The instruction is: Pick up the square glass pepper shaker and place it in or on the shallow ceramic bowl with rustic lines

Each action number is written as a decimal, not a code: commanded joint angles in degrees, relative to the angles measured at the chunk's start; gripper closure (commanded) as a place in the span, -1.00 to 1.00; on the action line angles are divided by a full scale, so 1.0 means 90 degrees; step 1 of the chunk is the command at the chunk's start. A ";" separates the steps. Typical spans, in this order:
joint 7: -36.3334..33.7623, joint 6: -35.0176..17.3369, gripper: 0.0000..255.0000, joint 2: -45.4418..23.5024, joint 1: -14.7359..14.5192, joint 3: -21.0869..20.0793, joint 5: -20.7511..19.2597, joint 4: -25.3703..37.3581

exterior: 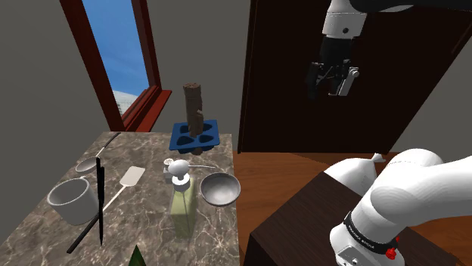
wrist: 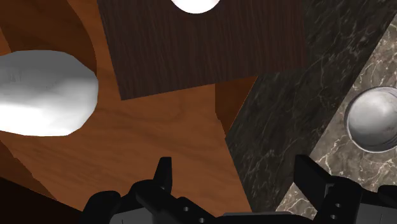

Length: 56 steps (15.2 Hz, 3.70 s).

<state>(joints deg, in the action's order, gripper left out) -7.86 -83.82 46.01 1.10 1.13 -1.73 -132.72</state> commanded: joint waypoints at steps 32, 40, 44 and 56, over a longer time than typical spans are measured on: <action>-0.4601 -0.3583 -1.00 -0.5319 -0.0742 -0.3138 0.0620 0.1823; -0.5825 -0.3717 -1.00 -0.7410 -0.1403 -0.3184 -0.0323 0.3646; -0.5969 -0.3836 -1.00 -0.7748 -0.1544 -0.3132 -0.0460 0.3850; -0.6034 -0.4235 -1.00 -0.7947 -0.1597 -0.3085 -0.0562 0.3635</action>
<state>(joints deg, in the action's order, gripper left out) -62.16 -121.93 -25.51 -13.27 -26.63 -6.78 -100.00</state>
